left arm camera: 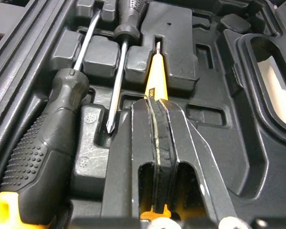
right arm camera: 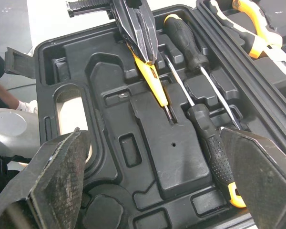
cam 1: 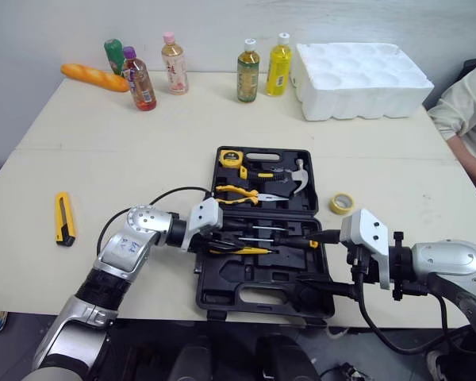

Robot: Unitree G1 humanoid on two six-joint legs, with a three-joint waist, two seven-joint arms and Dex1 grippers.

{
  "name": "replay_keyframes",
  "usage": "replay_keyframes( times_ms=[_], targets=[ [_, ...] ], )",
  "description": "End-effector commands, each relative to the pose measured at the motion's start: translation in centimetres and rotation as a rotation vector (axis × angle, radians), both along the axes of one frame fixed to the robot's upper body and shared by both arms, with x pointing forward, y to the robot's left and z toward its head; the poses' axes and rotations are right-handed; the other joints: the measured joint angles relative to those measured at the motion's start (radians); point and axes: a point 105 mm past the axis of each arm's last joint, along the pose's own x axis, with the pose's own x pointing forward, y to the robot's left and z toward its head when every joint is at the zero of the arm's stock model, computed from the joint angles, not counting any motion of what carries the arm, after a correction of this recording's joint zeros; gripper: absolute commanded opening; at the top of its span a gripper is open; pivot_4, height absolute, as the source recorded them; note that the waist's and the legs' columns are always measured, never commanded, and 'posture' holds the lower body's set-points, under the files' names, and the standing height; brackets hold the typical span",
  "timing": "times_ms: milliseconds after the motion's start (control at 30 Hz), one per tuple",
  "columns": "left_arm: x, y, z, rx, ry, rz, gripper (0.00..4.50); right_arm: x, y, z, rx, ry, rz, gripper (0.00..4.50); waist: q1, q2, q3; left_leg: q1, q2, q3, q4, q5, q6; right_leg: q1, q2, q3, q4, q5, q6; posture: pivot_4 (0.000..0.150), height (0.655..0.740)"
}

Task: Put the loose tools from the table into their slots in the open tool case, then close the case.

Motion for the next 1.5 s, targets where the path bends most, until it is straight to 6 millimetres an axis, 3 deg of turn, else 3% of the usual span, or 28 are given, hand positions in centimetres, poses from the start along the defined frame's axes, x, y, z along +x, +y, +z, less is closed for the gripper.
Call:
replay_keyframes(
  times_ms=[33,267,567,733,767,867,933,1067,1100,1300,1500],
  targets=[
    [-0.3,0.6,-1.9,0.090,0.028,0.010,0.02,-0.4,0.5,0.7,0.006,-0.034,0.031,4.50,0.000,0.000,0.000,0.000,0.000,0.000,0.000,0.000,0.000,0.000,0.000,0.000,0.000,0.000,0.000,0.150,0.7400],
    [-0.4,1.1,-3.4,0.181,-0.003,0.003,0.02,-0.5,0.5,0.7,0.004,-0.033,0.029,4.50,0.000,0.000,-0.001,0.002,0.000,0.000,0.000,0.000,0.001,0.002,0.000,0.000,0.000,0.000,0.000,0.150,0.7400],
    [0.4,0.6,-2.6,0.136,-0.006,0.058,0.02,-0.4,0.4,0.6,0.001,-0.033,0.023,4.50,0.001,0.000,-0.001,0.003,0.000,0.000,0.000,-0.001,0.001,0.003,0.000,0.000,0.000,0.000,0.000,0.150,0.7400],
    [0.6,0.6,0.4,-0.051,0.010,0.106,0.02,0.7,-0.3,1.2,0.002,-0.073,0.003,4.50,0.000,0.000,-0.001,0.004,0.000,0.000,0.000,-0.001,0.001,0.004,0.000,0.000,0.000,0.000,0.000,0.150,0.7400],
    [0.6,0.9,1.5,-0.125,0.019,0.135,0.51,1.2,-0.9,1.8,0.013,-0.082,-0.012,4.50,-0.002,0.000,-0.001,0.004,0.000,0.000,0.000,-0.001,0.001,0.004,0.000,0.001,0.000,0.000,0.000,0.150,0.7400],
    [-0.4,3.5,3.7,-0.264,0.009,0.255,1.59,2.7,-3.8,3.4,0.019,-0.112,-0.074,4.50,-0.007,-0.001,0.000,0.002,0.000,0.000,0.000,0.000,0.001,0.001,0.000,0.001,0.001,0.000,0.000,0.150,0.7400],
    [-1.4,6.5,4.7,-0.336,0.014,0.399,2.43,4.1,-6.4,4.2,0.018,-0.127,-0.154,4.50,-0.008,-0.001,0.000,0.002,0.000,0.000,-0.001,0.000,0.001,0.000,0.000,0.001,0.001,0.000,0.000,0.150,0.7400],
    [-4.3,13.0,4.5,-0.357,0.016,0.701,4.23,5.8,-11.2,4.8,0.018,-0.129,-0.292,4.50,-0.014,-0.001,0.000,0.003,0.001,0.000,-0.003,0.000,0.000,0.001,0.000,0.001,-0.001,0.000,0.000,0.150,0.7400],
    [-5.2,14.6,4.1,-0.343,0.012,0.776,4.46,6.0,-12.2,4.6,0.006,-0.127,-0.317,4.50,-0.013,-0.001,0.000,0.003,0.001,0.001,-0.003,0.000,0.000,0.001,-0.001,0.001,-0.001,0.000,0.000,0.150,0.7400],
    [-9.7,23.8,2.1,-0.251,-0.007,1.201,4.46,6.4,-17.3,4.0,-0.055,-0.108,-0.443,4.50,-0.006,-0.001,0.000,0.004,0.001,0.001,-0.005,0.000,0.001,0.001,-0.001,0.001,-0.002,0.000,-0.001,0.150,0.7400],
    [-12.6,30.6,0.7,-0.149,0.006,1.460,4.46,6.2,-20.4,4.1,-0.081,-0.109,-0.531,4.50,-0.004,0.000,0.000,0.005,0.001,0.001,-0.010,0.000,0.001,0.001,-0.002,0.001,-0.003,-0.001,-0.002,0.150,0.7400]
  ],
)
